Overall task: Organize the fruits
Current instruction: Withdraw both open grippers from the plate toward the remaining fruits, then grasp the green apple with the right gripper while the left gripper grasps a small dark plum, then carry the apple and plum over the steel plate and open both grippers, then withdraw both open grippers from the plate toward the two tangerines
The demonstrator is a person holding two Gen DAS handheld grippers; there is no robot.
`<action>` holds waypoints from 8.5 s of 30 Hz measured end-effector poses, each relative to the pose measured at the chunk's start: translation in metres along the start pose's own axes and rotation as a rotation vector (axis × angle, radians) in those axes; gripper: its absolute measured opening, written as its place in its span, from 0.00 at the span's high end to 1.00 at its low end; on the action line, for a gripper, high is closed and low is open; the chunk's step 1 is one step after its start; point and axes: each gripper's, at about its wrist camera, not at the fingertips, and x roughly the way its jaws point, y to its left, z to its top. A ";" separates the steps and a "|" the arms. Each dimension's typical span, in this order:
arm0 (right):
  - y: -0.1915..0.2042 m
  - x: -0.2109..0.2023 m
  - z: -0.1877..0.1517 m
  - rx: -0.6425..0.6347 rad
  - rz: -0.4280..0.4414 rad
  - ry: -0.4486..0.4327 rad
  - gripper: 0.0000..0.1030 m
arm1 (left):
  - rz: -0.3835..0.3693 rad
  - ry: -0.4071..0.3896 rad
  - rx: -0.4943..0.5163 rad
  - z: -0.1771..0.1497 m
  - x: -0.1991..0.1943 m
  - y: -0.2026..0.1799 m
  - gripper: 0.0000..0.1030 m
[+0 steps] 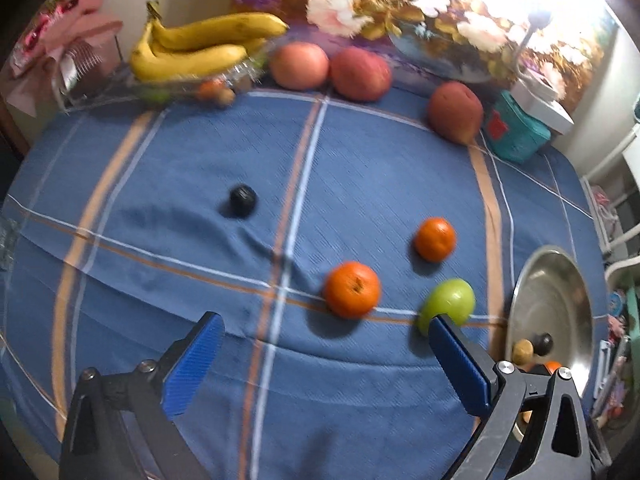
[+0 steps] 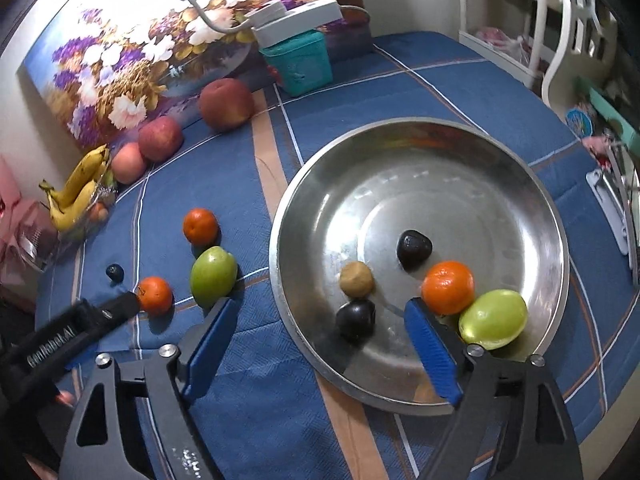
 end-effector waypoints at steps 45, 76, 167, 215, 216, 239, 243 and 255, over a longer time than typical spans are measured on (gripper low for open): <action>0.102 0.022 0.028 -0.222 0.083 -0.098 0.06 | -0.012 -0.187 -0.048 0.087 0.022 0.080 0.00; 0.091 0.071 0.015 -0.158 0.053 0.072 0.56 | -0.101 -0.007 -0.108 0.082 0.078 0.083 0.76; -0.097 -0.008 0.023 0.238 -0.230 -0.114 0.56 | -0.426 -0.066 0.379 -0.043 0.022 -0.142 0.59; -0.064 -0.010 0.023 0.092 -0.230 -0.151 0.08 | -0.111 -0.041 0.142 -0.018 0.009 -0.075 0.00; -0.063 -0.011 0.023 0.088 -0.226 -0.152 0.08 | -0.100 -0.049 0.136 -0.017 0.006 -0.072 0.00; 0.008 -0.015 0.012 -0.084 -0.039 -0.139 0.08 | 0.020 -0.117 -0.094 0.007 -0.021 0.021 0.00; 0.033 -0.014 0.008 -0.123 0.016 -0.109 0.08 | 0.048 -0.126 -0.150 0.013 -0.022 0.046 0.00; 0.086 -0.001 0.013 -0.168 0.077 -0.066 0.08 | -0.007 -0.040 -0.266 0.017 0.005 0.077 0.00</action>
